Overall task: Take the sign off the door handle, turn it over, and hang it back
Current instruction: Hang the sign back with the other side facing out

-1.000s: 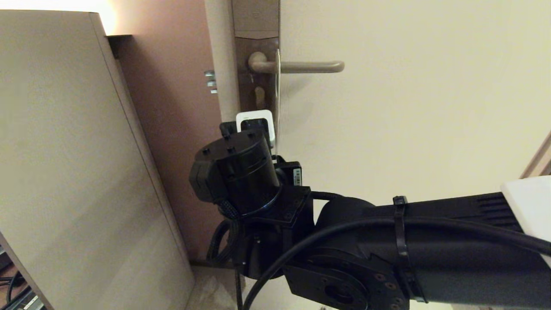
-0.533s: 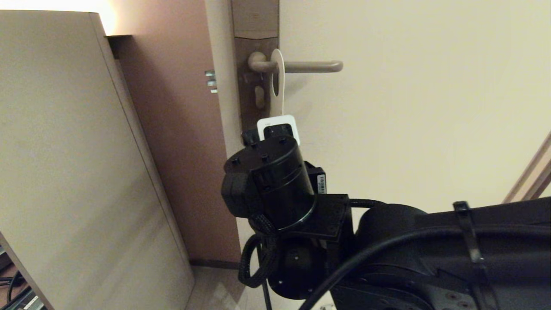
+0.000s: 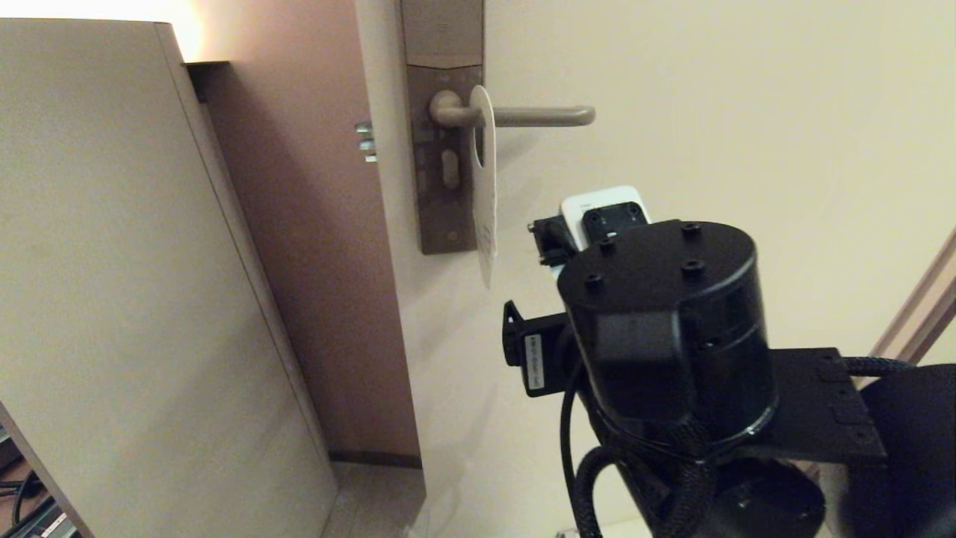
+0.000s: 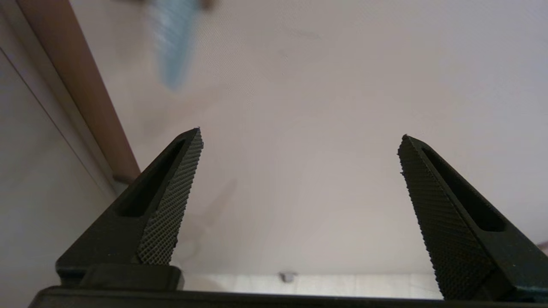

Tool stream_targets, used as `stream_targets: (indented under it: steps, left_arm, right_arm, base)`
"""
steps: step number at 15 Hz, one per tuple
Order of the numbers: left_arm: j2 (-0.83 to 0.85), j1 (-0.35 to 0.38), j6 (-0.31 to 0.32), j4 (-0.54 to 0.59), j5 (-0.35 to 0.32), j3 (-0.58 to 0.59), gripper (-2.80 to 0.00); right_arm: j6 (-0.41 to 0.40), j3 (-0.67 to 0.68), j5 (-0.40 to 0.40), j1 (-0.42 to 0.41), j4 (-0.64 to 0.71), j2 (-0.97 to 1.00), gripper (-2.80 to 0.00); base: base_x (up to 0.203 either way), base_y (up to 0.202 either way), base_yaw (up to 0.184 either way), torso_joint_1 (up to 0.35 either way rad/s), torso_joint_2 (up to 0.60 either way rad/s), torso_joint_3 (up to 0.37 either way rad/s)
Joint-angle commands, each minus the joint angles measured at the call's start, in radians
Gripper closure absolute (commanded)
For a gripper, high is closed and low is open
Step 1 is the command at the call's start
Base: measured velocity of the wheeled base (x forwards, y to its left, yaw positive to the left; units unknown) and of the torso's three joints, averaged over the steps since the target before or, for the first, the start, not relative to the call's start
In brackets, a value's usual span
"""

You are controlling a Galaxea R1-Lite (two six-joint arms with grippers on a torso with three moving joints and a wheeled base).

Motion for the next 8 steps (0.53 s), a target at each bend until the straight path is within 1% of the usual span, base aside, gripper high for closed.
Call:
stream_targets:
  steps: [1, 3, 4, 8]
  left_arm:
    - [0.000, 0.000, 0.000, 0.000, 0.000, 0.000, 0.00]
    - [0.000, 0.000, 0.000, 0.000, 0.000, 0.000, 0.00]
    - [0.000, 0.000, 0.000, 0.000, -0.001, 0.000, 0.00]
    - [0.000, 0.000, 0.000, 0.000, -0.001, 0.000, 0.00]
  right_arm:
    - [0.001, 0.060, -0.001, 0.000, -0.003, -0.074, -2.80]
    - [0.002, 0.093, 0.001, 0.000, -0.010, -0.095, -2.80]
    - [0.002, 0.092, 0.001, 0.000, -0.011, -0.095, 0.00]
    - [-0.001, 0.086, 0.001, 0.000, -0.011, -0.092, 0.00]
  base:
    - [0.000, 0.000, 0.000, 0.000, 0.00, 0.000]
    - [0.000, 0.000, 0.000, 0.000, 0.00, 0.000]
    - [0.000, 0.000, 0.000, 0.000, 0.00, 0.000]
    - [0.000, 0.000, 0.000, 0.000, 0.00, 0.000]
